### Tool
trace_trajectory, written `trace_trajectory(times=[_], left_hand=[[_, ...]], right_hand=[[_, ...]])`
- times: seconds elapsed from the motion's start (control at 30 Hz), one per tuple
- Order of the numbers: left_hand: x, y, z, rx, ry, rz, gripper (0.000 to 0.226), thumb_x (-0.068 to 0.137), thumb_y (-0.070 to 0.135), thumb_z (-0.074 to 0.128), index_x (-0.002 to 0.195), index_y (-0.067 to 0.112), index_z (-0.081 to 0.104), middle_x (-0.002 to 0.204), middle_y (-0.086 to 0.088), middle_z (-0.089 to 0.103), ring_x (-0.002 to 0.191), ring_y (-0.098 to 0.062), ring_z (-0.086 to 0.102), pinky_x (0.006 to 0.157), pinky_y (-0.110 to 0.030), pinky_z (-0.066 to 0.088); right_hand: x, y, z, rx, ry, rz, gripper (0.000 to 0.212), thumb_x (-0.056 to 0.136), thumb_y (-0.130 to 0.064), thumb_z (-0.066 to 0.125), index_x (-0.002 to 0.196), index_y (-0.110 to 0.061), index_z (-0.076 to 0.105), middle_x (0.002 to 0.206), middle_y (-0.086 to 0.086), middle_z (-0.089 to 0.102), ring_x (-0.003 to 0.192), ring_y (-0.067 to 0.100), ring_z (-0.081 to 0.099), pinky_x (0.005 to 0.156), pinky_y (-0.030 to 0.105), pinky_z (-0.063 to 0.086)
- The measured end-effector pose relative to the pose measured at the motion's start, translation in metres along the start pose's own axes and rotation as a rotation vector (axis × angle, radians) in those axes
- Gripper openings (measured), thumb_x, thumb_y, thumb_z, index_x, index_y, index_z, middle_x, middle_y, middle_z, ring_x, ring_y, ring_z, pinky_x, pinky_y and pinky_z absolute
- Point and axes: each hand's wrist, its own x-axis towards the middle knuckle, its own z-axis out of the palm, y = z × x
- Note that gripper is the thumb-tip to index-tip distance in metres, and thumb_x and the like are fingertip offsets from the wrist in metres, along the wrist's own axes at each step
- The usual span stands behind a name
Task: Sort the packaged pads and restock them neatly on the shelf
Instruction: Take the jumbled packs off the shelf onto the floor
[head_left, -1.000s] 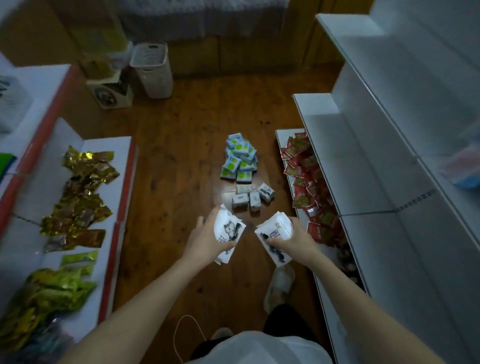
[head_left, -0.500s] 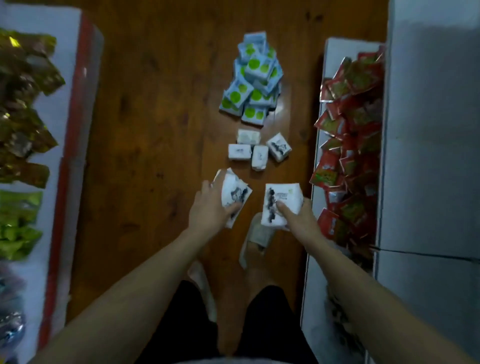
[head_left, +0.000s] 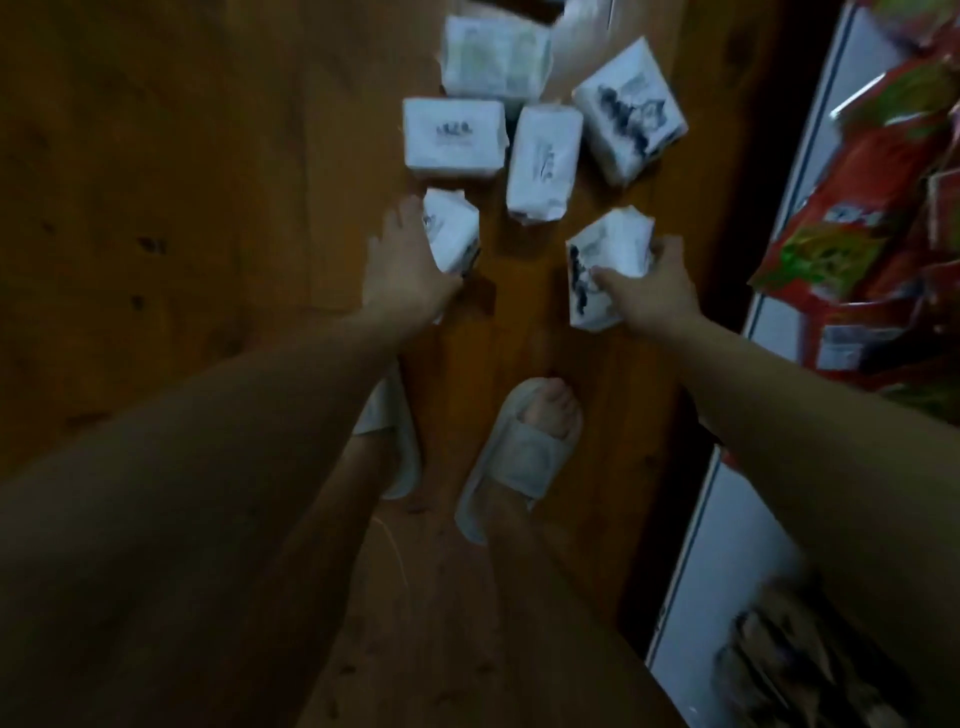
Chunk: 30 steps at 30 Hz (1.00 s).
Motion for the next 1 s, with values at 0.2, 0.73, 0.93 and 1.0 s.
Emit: trace_trajectory(times=[0.2, 0.73, 0.93, 1.0], left_hand=[[0.039, 0.000, 0.036, 0.029, 0.154, 0.138, 0.065, 0.076, 0.015, 0.075, 0.130, 0.007, 0.040, 0.130, -0.015, 0.040, 0.116, -0.032, 0.045, 0.097, -0.043, 0.043], [0.013, 0.045, -0.036, 0.378, -0.115, 0.189, 0.069, 0.084, 0.031, 0.069, 0.143, 0.019, 0.036, 0.145, -0.009, 0.034, 0.136, -0.030, 0.026, 0.100, -0.051, 0.037], [-0.060, 0.134, -0.137, 0.449, -0.088, 0.243, 0.059, 0.089, 0.041, 0.058, 0.140, 0.018, 0.039, 0.144, -0.010, 0.034, 0.134, -0.032, 0.028, 0.097, -0.049, 0.038], [-0.102, 0.175, -0.181, 0.434, -0.110, 0.263, 0.059, 0.090, 0.044, 0.056, 0.141, 0.019, 0.040, 0.143, -0.009, 0.035, 0.132, -0.033, 0.030, 0.097, -0.049, 0.038]], right_hand=[[0.045, 0.008, 0.033, 0.068, 0.165, -0.019, 0.056, 0.081, -0.017, 0.070, 0.126, -0.014, 0.038, 0.123, 0.002, 0.044, 0.101, 0.015, 0.049, 0.060, 0.013, 0.045], [-0.007, -0.024, -0.017, -0.057, 0.005, -0.079, 0.052, 0.092, -0.021, 0.061, 0.141, -0.015, 0.044, 0.142, 0.012, 0.042, 0.124, 0.030, 0.048, 0.096, 0.032, 0.041], [-0.091, -0.106, -0.116, -0.184, -0.105, -0.152, 0.025, 0.092, -0.023, 0.059, 0.113, -0.010, 0.059, 0.110, 0.013, 0.063, 0.102, 0.033, 0.059, 0.079, 0.035, 0.047], [-0.138, -0.138, -0.157, -0.222, -0.112, -0.156, 0.020, 0.091, -0.024, 0.058, 0.104, -0.009, 0.062, 0.105, 0.015, 0.065, 0.099, 0.034, 0.060, 0.075, 0.034, 0.046]])
